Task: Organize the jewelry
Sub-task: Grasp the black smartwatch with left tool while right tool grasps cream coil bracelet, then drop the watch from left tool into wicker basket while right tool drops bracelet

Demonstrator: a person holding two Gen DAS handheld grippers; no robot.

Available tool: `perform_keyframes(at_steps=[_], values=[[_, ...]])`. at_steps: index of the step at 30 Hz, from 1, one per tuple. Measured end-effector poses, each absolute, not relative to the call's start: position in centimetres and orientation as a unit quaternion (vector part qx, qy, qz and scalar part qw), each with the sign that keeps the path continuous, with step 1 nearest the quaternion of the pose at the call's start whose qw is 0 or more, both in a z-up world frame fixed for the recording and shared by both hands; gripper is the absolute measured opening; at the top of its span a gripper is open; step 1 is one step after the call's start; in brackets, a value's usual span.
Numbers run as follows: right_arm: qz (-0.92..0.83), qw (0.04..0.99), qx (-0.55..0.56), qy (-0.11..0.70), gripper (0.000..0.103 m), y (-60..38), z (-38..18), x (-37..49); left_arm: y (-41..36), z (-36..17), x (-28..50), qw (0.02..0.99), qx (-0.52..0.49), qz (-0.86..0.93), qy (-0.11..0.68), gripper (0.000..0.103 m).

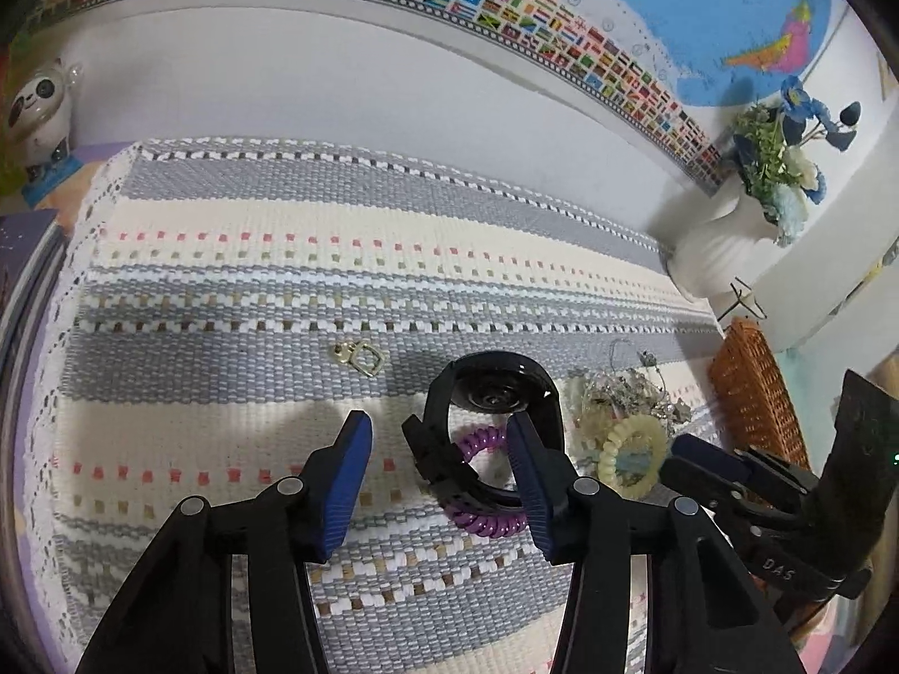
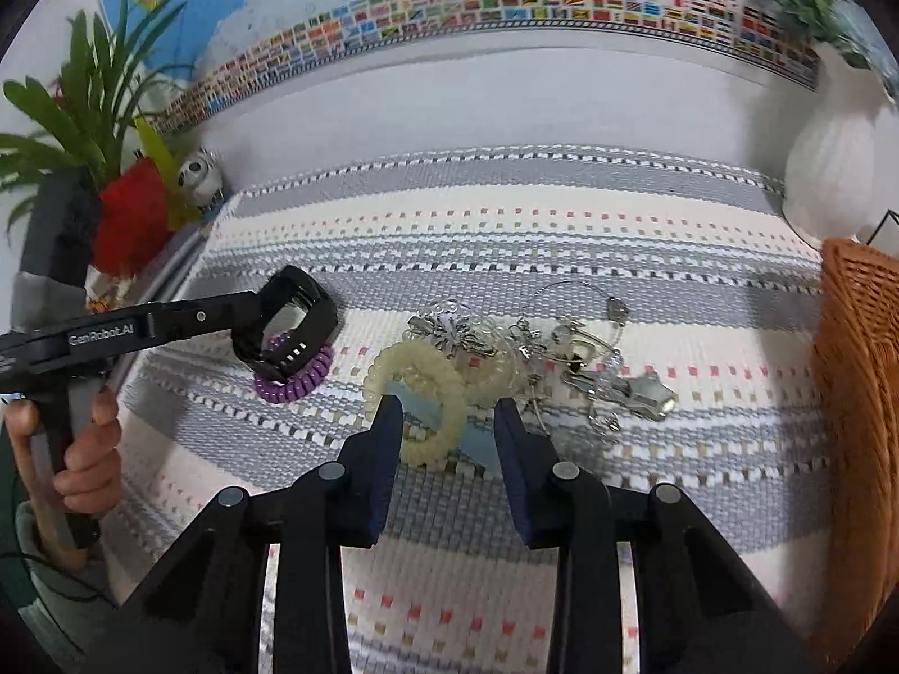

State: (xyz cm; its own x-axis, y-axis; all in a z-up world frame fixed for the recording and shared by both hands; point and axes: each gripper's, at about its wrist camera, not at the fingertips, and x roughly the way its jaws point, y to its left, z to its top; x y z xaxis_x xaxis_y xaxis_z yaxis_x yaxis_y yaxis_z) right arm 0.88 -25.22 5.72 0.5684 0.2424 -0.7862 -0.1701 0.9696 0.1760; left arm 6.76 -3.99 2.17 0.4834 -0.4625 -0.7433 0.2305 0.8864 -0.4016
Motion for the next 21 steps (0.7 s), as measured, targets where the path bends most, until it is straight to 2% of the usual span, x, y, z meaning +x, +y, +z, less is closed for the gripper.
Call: perform_keyframes(at_steps=[3,6,8,14,21], values=[[0.117,0.884,0.028,0.452,0.038,-24.6,5.3,1.3,-4.7,1.9,7.1,0.851,-0.118,-0.203,0.470,0.051],[0.112,0.886,0.009,0.451,0.026,-24.0,5.0,1.4,-5.3,1.6,7.4,0.851,-0.108,-0.200,0.474,0.036],[0.108,0.888,-0.004,0.447,0.014,-23.8,4.9,1.3,-5.4,1.4,7.5,0.853,-0.103,-0.193,0.474,0.026],[0.118,0.903,-0.007,0.413,0.013,-24.0,6.4,-0.2,-5.5,2.2,6.8,0.869,-0.086,-0.191,0.448,0.016],[0.126,0.916,-0.003,0.382,0.012,-24.6,9.5,-2.5,-5.4,4.0,5.4,0.878,-0.083,-0.214,0.421,0.016]])
